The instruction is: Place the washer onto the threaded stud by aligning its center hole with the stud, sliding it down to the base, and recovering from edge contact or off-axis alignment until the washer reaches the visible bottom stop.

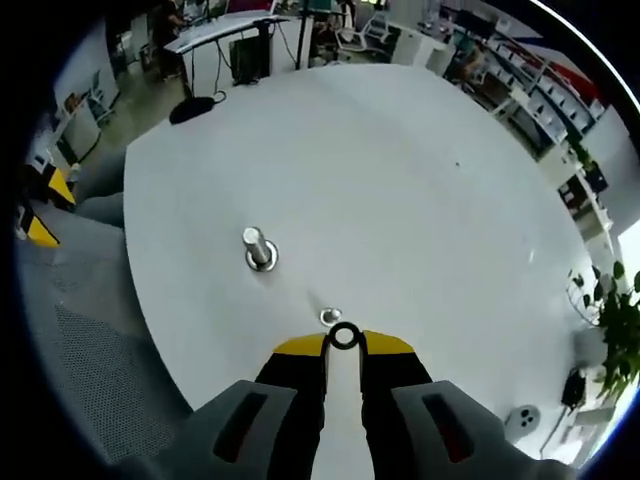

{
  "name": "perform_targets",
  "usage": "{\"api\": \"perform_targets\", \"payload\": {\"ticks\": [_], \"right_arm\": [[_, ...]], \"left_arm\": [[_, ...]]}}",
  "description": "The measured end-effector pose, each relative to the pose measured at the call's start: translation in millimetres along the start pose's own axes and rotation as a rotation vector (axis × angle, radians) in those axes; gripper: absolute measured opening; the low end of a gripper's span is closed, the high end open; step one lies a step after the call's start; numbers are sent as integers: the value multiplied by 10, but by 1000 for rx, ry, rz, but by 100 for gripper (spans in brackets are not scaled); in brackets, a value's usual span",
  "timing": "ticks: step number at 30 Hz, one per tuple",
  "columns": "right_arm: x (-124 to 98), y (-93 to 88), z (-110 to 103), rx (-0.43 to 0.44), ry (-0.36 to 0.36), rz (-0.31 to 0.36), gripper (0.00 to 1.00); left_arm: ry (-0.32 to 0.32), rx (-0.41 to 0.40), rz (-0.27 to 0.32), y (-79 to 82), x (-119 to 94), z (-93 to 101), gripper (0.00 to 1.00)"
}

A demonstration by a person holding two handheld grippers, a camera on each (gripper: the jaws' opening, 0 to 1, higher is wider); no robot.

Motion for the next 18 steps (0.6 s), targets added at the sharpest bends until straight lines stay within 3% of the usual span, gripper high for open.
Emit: {"api": "perform_targets", "payload": {"ticks": [18], "right_arm": [[291,74,-12,-24,36,-21,13]], "left_arm": [[-18,5,-14,-3,24,19,21]]}}
Point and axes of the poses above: the point that each gripper's makers call its tool centre point, and the gripper's own axes: x roughly forward along the fingers, z roughly to its right, y roughly out of its top, the point moved 6 cm from there along -x, roughly backward along the fingers, and after that the axes turned 8 degrees about z, right-handed, at the moved point
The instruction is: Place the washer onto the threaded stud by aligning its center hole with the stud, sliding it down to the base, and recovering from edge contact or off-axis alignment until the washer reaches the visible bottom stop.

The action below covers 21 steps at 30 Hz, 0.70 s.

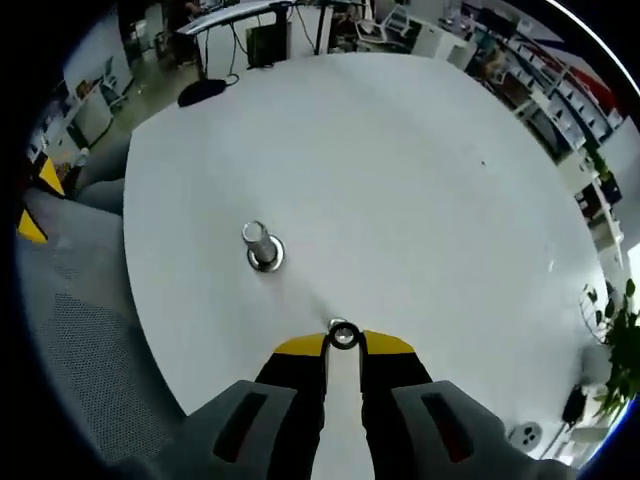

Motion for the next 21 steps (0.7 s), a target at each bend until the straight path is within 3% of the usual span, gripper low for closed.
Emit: {"api": "perform_targets", "payload": {"ticks": [21], "right_arm": [[141,-103,59,6,44,-31,14]], "left_arm": [[5,-1,-30,-28,14,-6,21]]}}
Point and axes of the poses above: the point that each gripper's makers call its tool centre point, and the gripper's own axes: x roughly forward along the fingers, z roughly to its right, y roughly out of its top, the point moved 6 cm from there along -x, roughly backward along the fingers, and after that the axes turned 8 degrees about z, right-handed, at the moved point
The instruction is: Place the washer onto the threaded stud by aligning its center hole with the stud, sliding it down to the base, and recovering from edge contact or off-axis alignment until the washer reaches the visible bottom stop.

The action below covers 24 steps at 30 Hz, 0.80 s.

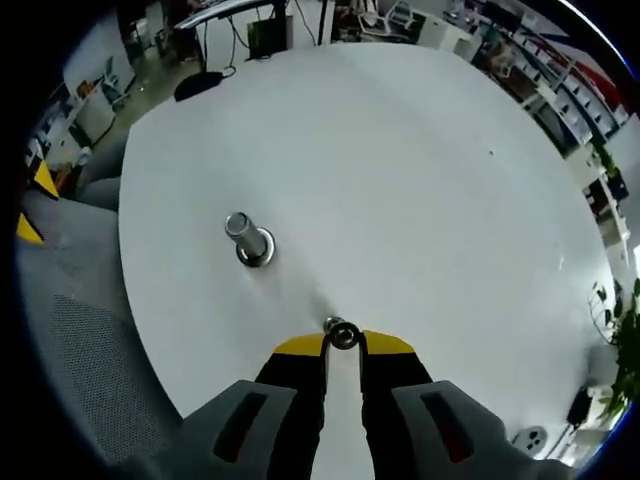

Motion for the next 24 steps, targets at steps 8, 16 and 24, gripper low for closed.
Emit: {"api": "perform_targets", "payload": {"ticks": [8,16,24], "right_arm": [[124,-18,18,1,18,-14,14],[254,-105,18,-2,28,-47,14],[306,-135,-9,-29,34,-78,14]], "left_arm": [[8,-5,-8,-11,5,-12,21],[27,-17,-2,-12,-6,-40,21],[25,-14,-7,-19,-6,-37,21]]}}
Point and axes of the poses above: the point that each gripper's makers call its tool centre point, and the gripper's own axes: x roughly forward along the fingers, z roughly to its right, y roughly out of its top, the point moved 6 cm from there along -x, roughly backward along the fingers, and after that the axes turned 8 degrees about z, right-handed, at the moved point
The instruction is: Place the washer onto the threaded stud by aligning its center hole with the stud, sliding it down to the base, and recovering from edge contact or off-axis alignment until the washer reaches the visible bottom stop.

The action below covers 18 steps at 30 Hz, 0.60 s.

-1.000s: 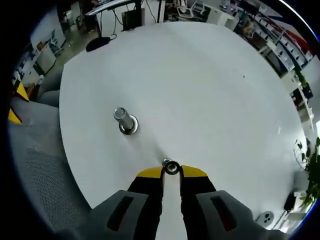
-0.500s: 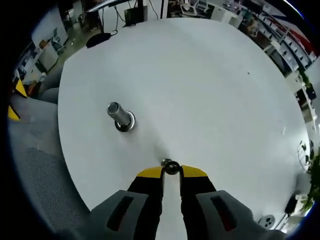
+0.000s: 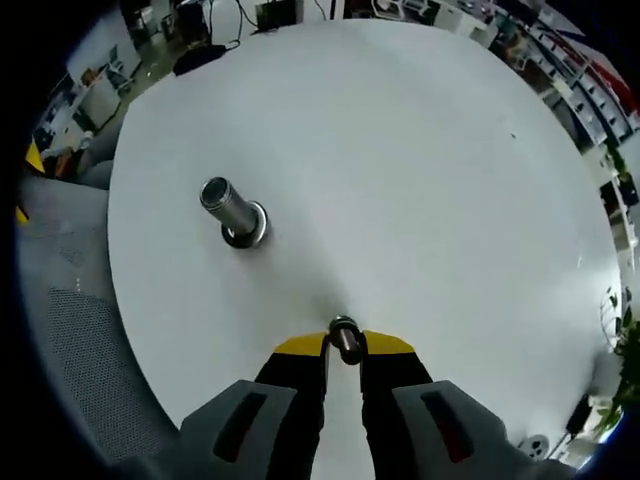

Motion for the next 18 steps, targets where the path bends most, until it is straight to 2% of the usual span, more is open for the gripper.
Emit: {"api": "perform_targets", "payload": {"ticks": [6,18], "right_arm": [[54,-43,-63,-5,13,-32,14],[16,-83,-96,41,23,-22,18]], "left_arm": [[12,-5,5,4,-7,-20,21],[13,-3,8,7,-8,-25,21]]}}
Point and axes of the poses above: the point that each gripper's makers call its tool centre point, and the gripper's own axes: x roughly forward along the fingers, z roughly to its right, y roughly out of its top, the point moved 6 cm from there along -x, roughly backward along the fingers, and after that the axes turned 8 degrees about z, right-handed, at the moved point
